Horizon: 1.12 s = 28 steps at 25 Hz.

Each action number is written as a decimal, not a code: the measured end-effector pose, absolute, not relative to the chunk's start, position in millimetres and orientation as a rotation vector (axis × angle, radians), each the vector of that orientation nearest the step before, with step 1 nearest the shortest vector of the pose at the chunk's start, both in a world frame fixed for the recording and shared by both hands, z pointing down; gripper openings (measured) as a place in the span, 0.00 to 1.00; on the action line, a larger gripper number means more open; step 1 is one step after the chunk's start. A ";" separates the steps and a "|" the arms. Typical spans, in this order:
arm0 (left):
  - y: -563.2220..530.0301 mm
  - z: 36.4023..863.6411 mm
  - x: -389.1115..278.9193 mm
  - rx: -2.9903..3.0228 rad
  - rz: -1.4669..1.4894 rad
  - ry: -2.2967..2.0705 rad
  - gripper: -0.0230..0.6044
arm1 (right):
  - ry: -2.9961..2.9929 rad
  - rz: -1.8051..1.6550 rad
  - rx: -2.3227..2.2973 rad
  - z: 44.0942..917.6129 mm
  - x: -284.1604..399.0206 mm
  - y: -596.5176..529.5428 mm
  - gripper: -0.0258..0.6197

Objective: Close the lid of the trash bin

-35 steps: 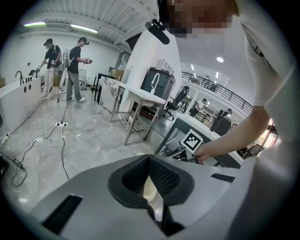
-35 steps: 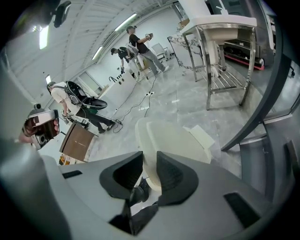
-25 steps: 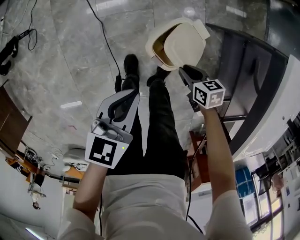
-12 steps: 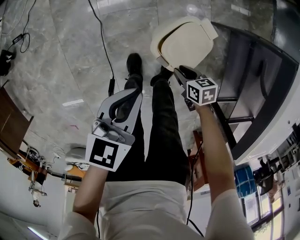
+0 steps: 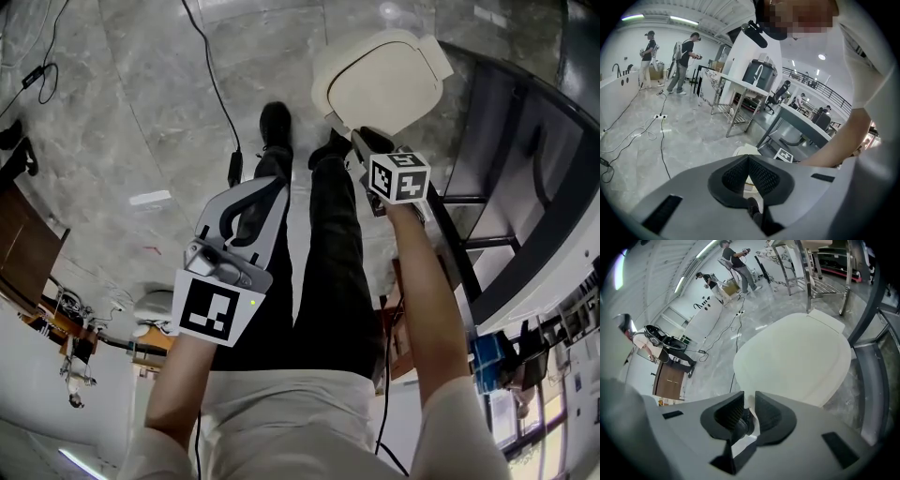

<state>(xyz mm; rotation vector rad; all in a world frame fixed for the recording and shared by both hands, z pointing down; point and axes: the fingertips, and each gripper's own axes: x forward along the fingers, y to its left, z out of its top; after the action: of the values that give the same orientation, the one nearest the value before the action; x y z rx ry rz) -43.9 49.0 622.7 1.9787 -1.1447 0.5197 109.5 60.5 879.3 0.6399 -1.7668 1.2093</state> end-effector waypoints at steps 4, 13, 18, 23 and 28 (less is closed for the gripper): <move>47.4 626.5 -46.9 1.983 0.525 -1.140 0.04 | -1.744 1.171 0.667 887.9 109.8 59.2 0.14; 48.1 634.7 -49.4 2.004 0.541 -1.127 0.04 | -1.677 1.068 0.713 905.8 107.2 62.0 0.12; 51.4 639.6 -45.4 2.006 0.548 -1.120 0.04 | -1.667 0.966 0.736 910.2 108.1 62.9 0.10; 48.4 634.0 -45.0 2.019 0.545 -1.128 0.04 | -1.688 1.052 0.735 905.7 107.0 59.6 0.10; 39.3 612.2 -50.2 2.002 0.505 -1.178 0.04 | -1.742 1.013 0.707 874.3 107.8 46.8 0.10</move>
<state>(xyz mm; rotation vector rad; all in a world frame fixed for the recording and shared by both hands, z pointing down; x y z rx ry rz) -50.2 39.3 612.2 2.0022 -1.1784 0.5051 107.8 46.8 874.3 0.7072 -1.7424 1.0127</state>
